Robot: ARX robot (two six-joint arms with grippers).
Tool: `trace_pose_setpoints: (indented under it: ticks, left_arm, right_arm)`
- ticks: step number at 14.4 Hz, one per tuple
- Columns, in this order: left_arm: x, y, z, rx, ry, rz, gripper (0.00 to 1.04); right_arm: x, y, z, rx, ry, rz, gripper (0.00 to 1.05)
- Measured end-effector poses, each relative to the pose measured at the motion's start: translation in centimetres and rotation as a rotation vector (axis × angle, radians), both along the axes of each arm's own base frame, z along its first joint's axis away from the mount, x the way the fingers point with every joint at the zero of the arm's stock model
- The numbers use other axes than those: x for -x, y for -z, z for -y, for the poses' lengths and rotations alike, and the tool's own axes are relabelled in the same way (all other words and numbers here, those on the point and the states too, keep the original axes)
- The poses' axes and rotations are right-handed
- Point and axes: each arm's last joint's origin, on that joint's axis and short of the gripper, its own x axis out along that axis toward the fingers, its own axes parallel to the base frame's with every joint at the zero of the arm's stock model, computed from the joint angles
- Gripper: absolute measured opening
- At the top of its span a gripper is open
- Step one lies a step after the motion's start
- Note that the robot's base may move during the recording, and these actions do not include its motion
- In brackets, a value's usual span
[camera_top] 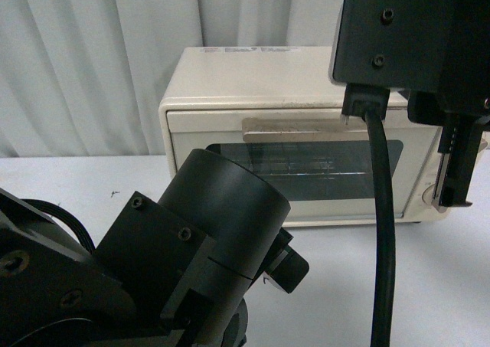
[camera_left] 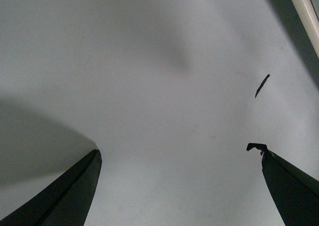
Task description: Open oven
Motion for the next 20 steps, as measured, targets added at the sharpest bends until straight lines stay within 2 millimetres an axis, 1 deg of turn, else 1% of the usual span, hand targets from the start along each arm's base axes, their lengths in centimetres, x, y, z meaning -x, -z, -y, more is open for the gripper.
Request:
trace_pose_setpoints:
  ticks: [4, 7, 11, 14, 17, 20]
  left_arm:
    - [0.0, 0.0, 0.0, 0.000, 0.000, 0.000, 0.98]
    - [0.0, 0.0, 0.0, 0.000, 0.000, 0.000, 0.98]
    - [0.0, 0.0, 0.0, 0.000, 0.000, 0.000, 0.98]
    - [0.0, 0.0, 0.0, 0.000, 0.000, 0.000, 0.98]
    - [0.0, 0.0, 0.0, 0.000, 0.000, 0.000, 0.98]
    - [0.0, 0.0, 0.0, 0.000, 0.000, 0.000, 0.98]
  right_arm:
    - [-0.5, 1.3, -0.2, 0.003, 0.000, -0.031, 0.02]
    - [-0.8, 2.7, -0.9, 0.007, -0.013, -0.079, 0.02]
    - [-1.5, 2.6, -1.3, -0.003, -0.022, -0.071, 0.02]
    - [-2.4, 2.9, -1.2, -0.031, -0.003, -0.093, 0.02]
    - [-1.9, 3.3, -1.8, -0.054, -0.005, -0.103, 0.02]
    - [-1.6, 3.6, -1.8, -0.072, 0.000, -0.108, 0.02]
